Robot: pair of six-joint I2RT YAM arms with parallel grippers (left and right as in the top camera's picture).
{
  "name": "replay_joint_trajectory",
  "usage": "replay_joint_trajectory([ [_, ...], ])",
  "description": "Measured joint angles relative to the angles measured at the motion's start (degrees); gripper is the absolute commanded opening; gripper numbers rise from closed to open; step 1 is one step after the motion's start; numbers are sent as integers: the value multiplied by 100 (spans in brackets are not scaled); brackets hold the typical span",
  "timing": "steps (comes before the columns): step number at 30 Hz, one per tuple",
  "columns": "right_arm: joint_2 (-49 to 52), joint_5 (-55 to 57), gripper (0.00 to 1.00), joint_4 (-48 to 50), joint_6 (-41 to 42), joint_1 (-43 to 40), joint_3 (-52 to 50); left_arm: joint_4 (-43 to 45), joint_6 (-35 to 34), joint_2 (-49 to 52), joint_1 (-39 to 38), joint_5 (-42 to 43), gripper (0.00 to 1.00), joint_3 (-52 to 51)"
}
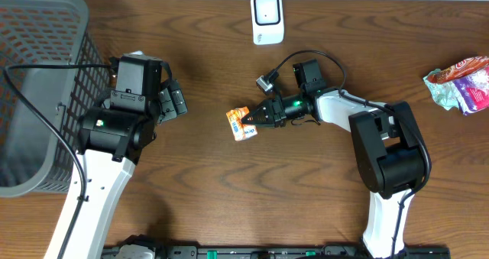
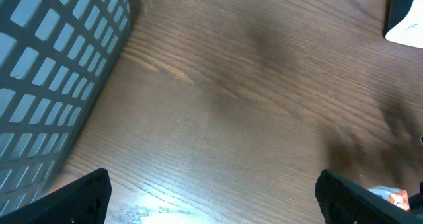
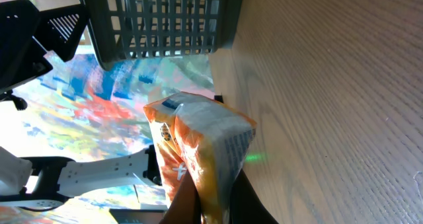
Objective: Scan the item barcode
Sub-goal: 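Lift the orange packet and rotate it toward the scanner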
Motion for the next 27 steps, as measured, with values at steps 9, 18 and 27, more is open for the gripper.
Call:
replay_joint_trajectory([
  [9, 0, 2, 1, 2, 0, 0, 0, 0, 0, 0, 0, 0, 98, 0],
  [18, 0, 243, 1, -24, 0, 2, 0, 0, 0, 0, 0, 0, 98, 0],
  [27, 0, 1102, 1, -70, 192, 15, 0, 0, 0, 0, 0, -2, 98, 0],
])
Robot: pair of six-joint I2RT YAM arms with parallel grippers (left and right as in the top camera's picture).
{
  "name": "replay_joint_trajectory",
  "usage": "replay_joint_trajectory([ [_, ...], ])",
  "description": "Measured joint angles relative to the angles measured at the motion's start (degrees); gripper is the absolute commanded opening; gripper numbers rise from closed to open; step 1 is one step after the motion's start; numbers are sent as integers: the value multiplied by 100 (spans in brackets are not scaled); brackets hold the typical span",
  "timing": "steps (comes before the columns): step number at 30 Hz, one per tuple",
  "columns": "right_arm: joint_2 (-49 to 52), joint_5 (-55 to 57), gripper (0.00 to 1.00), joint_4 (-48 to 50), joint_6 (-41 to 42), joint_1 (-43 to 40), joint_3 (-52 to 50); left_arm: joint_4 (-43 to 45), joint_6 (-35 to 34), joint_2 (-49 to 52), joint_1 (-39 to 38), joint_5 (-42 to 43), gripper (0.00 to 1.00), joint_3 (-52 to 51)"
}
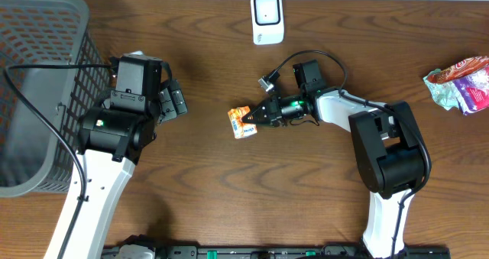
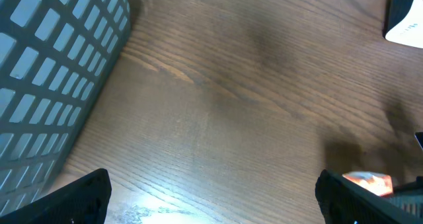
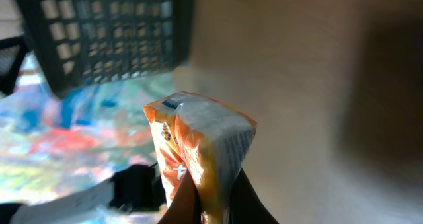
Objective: Scan the item barcode
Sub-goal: 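Lift the orange packet and rotate it toward the scanner, then hold the orange packet up in front of the scanner window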
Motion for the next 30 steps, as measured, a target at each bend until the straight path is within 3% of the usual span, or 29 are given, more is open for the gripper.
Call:
replay_joint_trajectory([
  [5, -17, 778, 1, -107, 155, 7, 0, 0, 0, 0, 0, 2, 98, 0],
  [8, -179, 1587, 1, -702, 186, 46, 15, -2, 0, 0, 0, 2, 98, 0],
  [13, -741, 3534, 1, -2059, 20, 251, 387, -2, 0, 0, 0, 2, 98, 0],
  [16, -1110, 4839, 1, -2358, -55, 402, 745, -2, 0, 0, 0, 2, 98, 0],
  [23, -1429, 7678, 1, -2076, -396, 741, 973, 0, 0, 0, 0, 2, 98, 0],
  [30, -1401, 9272, 1, -1025, -1091, 905, 966, 2, 0, 0, 0, 0, 98, 0],
])
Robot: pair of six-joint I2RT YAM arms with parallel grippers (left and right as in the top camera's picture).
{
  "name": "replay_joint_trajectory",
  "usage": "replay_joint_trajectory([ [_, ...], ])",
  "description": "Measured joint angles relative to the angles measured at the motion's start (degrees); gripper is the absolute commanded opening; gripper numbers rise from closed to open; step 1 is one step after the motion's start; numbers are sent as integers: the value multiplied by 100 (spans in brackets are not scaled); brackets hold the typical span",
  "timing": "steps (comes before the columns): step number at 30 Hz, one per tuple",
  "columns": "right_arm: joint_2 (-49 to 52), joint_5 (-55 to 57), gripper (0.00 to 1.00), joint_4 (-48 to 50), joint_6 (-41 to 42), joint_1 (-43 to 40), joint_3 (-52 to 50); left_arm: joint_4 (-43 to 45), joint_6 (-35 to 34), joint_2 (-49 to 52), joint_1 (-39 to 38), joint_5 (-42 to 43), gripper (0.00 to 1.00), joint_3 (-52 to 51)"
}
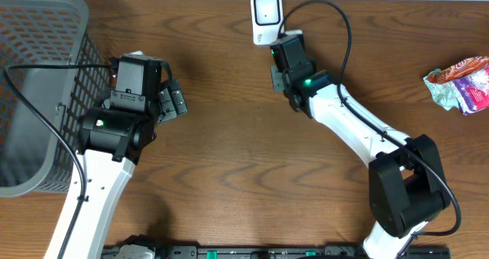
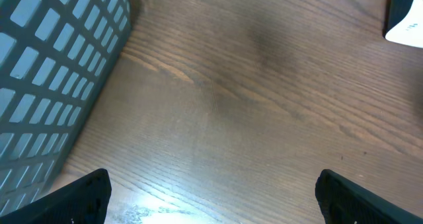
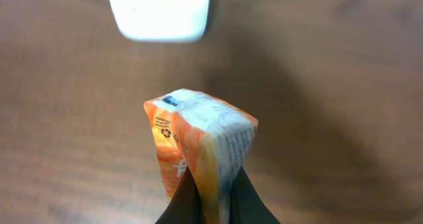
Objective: Scan the item barcode
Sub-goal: 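Hold the orange packet up in front of the scanner window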
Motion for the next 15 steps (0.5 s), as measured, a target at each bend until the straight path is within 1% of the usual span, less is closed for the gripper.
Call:
replay_joint_trajectory([
  [3, 0, 317, 1, 603, -186, 13, 0, 0, 0, 0, 0, 2, 98, 0],
  [9, 13, 546, 1, 1740, -481, 13, 2, 0, 0, 0, 0, 0, 98, 0],
  [12, 66, 577, 1, 2055, -743, 13, 42, -2, 0, 0, 0, 0, 98, 0],
  [15, 295, 588, 1, 2076, -1014, 11, 317, -2, 0, 0, 0, 2, 98, 0],
])
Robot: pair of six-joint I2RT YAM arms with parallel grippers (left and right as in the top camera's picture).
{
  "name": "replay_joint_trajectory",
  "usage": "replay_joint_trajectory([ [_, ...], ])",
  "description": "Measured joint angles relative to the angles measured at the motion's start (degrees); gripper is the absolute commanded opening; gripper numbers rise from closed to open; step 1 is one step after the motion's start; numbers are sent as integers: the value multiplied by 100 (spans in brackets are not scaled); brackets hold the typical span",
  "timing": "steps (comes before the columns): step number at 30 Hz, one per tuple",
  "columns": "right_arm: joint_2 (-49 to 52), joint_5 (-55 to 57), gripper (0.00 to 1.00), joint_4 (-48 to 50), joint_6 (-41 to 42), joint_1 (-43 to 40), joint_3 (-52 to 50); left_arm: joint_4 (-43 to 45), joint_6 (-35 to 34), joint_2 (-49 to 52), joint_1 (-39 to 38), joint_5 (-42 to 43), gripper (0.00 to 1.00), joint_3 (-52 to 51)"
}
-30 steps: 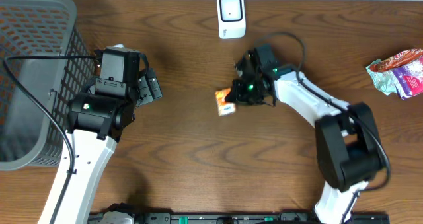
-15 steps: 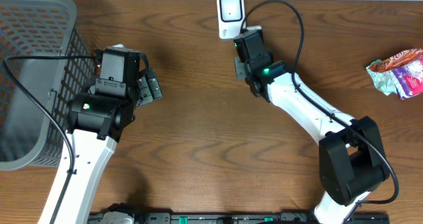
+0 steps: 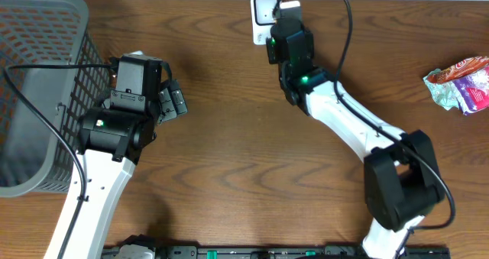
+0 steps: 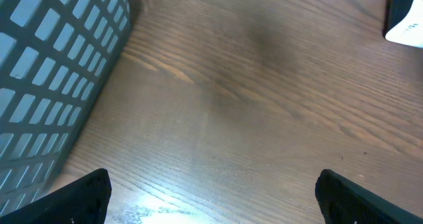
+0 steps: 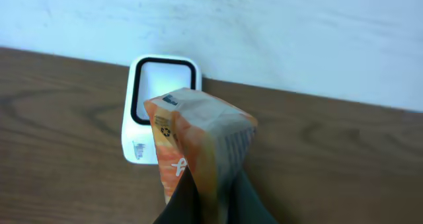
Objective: Scan the item barcode
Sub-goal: 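Hold the orange packet up in front of the scanner window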
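An orange and white snack packet [image 5: 198, 141] stands upright between the dark fingers of my right gripper [image 5: 205, 196], which is shut on its lower end. The white barcode scanner [image 5: 140, 145] with its black-framed window stands at the table's far edge, directly behind the packet. Overhead, the right wrist [image 3: 289, 39] hovers just in front of the scanner [image 3: 262, 8] and hides the packet. My left gripper [image 4: 211, 209] is open over bare wood beside the basket, holding nothing.
A grey mesh basket [image 3: 38, 76] fills the left end of the table and shows in the left wrist view [image 4: 46, 85]. Crumpled snack bags [image 3: 460, 83] lie at the far right. A white wall [image 5: 264, 32] rises behind the scanner.
My right gripper, still holding the packet, has moved closer to the scanner and tilted up. The scanner now faces the packet from right behind it. The left arm has not moved.
My right gripper held the orange packet low over the middle of the table, pointing left. It stayed there a moment later. Then it was at the back of the table above the scanner, and now holds the packet against the scanner window.
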Motion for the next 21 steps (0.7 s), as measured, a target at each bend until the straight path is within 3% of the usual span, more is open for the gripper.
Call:
replay_joint_trajectory([
  [14, 2393, 24, 1, -2028, -1388, -74, 3891, 0, 0, 0, 0, 0, 98, 0],
  [21, 2924, 184, 1, -2120, -1550, -247, 4260, 0, 0, 0, 0, 0, 98, 0],
])
